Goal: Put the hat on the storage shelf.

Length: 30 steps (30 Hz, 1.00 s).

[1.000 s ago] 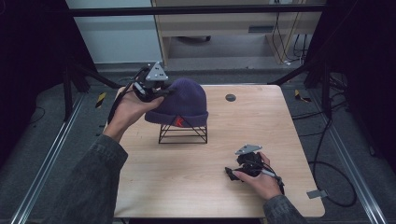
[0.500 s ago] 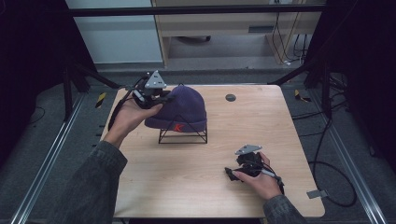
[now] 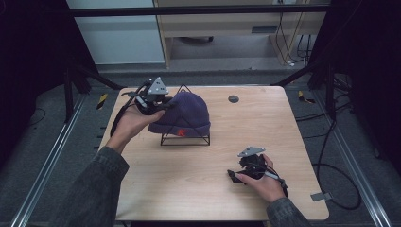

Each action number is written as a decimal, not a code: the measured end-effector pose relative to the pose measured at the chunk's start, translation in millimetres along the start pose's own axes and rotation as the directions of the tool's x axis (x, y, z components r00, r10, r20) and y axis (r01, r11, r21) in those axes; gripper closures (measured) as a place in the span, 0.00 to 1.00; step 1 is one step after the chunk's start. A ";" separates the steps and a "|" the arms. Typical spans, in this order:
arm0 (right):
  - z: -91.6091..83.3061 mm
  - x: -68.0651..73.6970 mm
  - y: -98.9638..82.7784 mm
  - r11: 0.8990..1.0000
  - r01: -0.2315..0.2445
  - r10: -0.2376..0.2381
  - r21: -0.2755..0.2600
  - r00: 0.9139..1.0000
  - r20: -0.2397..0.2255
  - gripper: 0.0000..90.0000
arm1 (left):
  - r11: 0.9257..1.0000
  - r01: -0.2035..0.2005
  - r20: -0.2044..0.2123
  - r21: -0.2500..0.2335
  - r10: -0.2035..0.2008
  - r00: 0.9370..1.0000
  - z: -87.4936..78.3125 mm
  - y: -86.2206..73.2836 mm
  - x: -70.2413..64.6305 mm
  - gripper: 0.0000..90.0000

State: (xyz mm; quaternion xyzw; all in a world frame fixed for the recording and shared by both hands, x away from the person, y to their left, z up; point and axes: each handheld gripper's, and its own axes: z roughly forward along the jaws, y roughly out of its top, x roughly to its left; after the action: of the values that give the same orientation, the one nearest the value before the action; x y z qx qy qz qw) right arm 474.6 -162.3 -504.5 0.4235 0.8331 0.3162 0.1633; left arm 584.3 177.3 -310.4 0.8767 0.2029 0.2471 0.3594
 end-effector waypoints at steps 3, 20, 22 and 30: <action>-0.1 -0.1 0.0 1.000 0.001 -0.001 -0.001 1.000 -0.001 0.07 | 1.000 0.007 0.001 -0.002 -0.007 1.000 0.3 -1.9 -0.1 0.84; 0.4 0.2 0.0 1.000 0.004 -0.004 -0.004 1.000 -0.004 0.06 | 0.996 0.028 0.017 0.085 -0.030 0.999 7.2 -23.8 -1.9 0.81; 0.4 0.4 -0.1 1.000 0.001 -0.001 -0.003 1.000 -0.004 0.06 | 0.995 0.043 0.017 0.091 -0.045 0.999 8.4 -28.3 -2.0 0.81; 0.5 0.5 0.0 1.000 0.003 -0.003 -0.004 1.000 -0.005 0.06 | 0.992 0.054 0.020 0.113 -0.057 0.998 10.4 -37.3 -3.8 0.78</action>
State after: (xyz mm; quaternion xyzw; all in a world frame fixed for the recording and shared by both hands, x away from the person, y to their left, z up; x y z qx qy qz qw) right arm 474.6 -161.7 -504.9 0.4211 0.8336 0.3184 0.1626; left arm 580.6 194.4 -345.2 0.8924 0.2367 0.2148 0.3184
